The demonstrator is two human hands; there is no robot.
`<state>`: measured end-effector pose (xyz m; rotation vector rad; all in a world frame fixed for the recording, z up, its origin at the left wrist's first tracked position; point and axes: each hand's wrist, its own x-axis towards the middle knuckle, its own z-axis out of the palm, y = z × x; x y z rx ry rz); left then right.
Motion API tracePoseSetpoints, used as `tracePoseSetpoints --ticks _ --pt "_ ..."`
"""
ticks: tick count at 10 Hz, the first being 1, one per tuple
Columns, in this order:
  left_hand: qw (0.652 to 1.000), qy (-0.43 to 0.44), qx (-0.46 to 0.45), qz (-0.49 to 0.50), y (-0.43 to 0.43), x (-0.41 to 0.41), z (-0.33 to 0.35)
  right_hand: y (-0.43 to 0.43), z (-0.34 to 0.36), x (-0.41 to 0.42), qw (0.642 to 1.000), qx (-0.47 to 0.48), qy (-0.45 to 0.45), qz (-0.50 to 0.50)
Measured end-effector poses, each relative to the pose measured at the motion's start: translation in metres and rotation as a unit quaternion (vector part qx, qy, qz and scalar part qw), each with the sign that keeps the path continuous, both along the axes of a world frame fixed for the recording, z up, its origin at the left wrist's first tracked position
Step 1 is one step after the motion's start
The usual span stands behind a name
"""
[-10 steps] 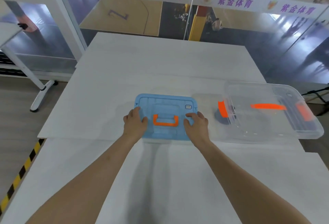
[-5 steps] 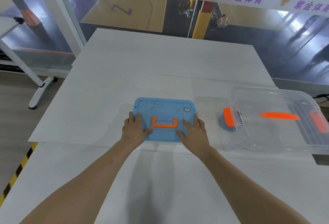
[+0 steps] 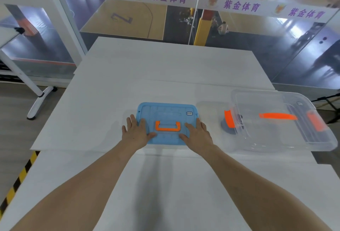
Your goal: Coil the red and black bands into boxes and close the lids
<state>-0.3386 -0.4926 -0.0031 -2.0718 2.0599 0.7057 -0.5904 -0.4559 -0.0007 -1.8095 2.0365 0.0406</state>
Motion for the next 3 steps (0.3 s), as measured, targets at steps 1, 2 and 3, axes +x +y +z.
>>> tracePoseSetpoints --ticks 1,2,3 --pt "1.0 0.004 -0.014 -0.004 0.012 0.0 0.015 0.009 0.019 0.003 0.999 -0.021 0.033 0.008" --pt "0.999 0.014 -0.048 -0.02 0.032 0.001 0.038 0.026 0.042 0.01 0.996 -0.065 0.051 0.025" --pt "0.997 0.003 -0.07 -0.043 0.049 0.001 0.061 0.04 0.061 0.019 0.994 -0.091 0.051 0.029"
